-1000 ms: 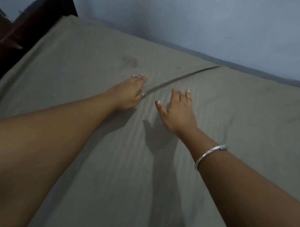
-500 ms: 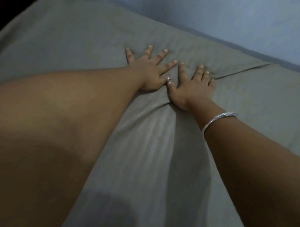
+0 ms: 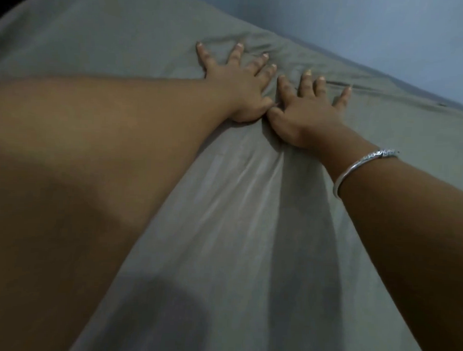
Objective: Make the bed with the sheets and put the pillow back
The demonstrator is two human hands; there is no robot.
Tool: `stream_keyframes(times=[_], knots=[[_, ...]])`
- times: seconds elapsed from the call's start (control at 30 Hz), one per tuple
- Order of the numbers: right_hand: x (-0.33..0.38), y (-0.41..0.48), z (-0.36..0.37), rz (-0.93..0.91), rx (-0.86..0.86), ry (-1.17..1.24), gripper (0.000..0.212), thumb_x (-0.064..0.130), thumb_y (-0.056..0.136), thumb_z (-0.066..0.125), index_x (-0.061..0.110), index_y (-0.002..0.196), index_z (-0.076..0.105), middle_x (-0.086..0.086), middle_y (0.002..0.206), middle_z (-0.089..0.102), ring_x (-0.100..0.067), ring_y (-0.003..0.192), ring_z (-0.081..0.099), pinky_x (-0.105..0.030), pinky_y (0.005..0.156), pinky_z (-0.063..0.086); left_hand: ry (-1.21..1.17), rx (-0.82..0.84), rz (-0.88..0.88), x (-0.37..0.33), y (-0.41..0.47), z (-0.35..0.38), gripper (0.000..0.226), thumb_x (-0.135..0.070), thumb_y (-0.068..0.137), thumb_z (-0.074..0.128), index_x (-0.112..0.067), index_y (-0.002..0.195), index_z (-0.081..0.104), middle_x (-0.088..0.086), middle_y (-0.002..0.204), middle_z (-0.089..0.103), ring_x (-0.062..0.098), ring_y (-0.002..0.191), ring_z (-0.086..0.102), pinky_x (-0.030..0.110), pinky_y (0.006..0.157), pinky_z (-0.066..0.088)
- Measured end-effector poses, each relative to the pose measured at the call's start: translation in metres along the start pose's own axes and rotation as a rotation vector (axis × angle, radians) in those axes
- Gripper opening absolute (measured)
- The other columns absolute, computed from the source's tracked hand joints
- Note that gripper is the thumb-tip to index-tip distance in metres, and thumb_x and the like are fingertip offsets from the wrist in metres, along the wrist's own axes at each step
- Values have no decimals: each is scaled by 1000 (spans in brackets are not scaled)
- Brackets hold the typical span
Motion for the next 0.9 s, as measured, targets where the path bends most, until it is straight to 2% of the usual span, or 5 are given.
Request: stream_keyframes(times=[0.27, 0.37, 0.5, 0.7, 0.9], knots=[[11, 13, -7, 71, 40, 1, 55, 41, 98, 24, 43, 148, 1, -1, 160, -6, -38, 144, -3, -65, 109, 2, -27, -19, -40, 28, 14, -9, 65, -57, 96, 18, -28, 151, 1, -12, 158, -4, 28, 146, -4, 79, 97, 9], [34, 9, -30, 68, -133, -41, 52, 33, 96, 33, 23, 147, 26, -15, 153, 21, -41, 138, 20, -53, 107, 22, -5, -159, -35, 53, 5, -22, 62, -52, 98, 25, -17, 149, 19, 7, 156, 17, 37, 139, 20, 59, 105, 21], [70, 7, -32, 57, -175, 253, 74, 58, 89, 47, 2, 135, 35, -21, 139, 38, -38, 126, 41, -41, 100, 35, 21, -277, -185, 112, -10, -31, 55, -48, 97, 38, -5, 132, 39, 24, 137, 41, 42, 123, 41, 48, 94, 37], [105, 27, -47, 37, -145, 171, 33, 11, 97, 37, 0, 127, 44, -24, 131, 50, -41, 121, 48, -44, 96, 40, -70, -180, -157, 137, -13, -24, 35, -17, 97, 34, -2, 128, 42, 29, 126, 51, 45, 115, 49, 48, 89, 42], [127, 34, -59, 32, -296, 190, 33, 10, 97, 28, 4, 128, 40, -21, 135, 44, -39, 124, 41, -45, 95, 35, -81, -281, -175, 162, -15, -38, 38, -9, 97, 25, 0, 133, 34, 28, 130, 49, 43, 119, 45, 51, 94, 37]])
Point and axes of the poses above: each hand's wrist, its own y-axis towards the middle knuckle, its own z-axis out of the palm, x = y × z, the point moved 9 cm from there along y, towards the middle knuckle
